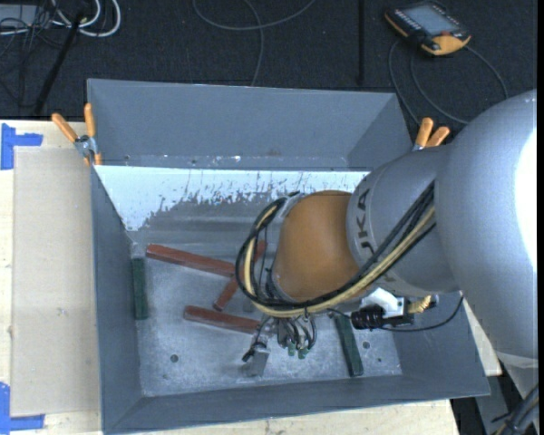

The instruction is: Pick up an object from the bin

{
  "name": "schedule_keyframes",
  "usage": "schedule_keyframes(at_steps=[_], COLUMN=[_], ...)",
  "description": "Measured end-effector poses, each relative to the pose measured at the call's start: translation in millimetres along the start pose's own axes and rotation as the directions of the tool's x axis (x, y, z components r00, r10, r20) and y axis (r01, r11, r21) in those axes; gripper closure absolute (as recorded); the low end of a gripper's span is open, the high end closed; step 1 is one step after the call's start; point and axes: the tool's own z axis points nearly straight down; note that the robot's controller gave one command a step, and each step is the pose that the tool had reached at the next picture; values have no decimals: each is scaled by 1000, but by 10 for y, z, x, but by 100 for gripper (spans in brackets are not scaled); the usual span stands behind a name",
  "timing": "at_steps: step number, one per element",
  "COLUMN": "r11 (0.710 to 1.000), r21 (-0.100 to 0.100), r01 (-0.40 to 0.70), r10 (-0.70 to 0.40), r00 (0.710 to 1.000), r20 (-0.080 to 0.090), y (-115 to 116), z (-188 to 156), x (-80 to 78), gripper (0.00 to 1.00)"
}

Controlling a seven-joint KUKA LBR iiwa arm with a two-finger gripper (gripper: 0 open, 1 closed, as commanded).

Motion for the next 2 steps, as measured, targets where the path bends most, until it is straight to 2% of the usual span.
schedule_keyframes(at_steps=[1, 2], r11=[950, 950], r21=[1, 1], r01=[-311, -311], r10=[311, 311], r00=[950, 950], r20=[1, 1], y=[418, 418], z=[177, 178], x=[-270, -270], gripper=[100, 100])
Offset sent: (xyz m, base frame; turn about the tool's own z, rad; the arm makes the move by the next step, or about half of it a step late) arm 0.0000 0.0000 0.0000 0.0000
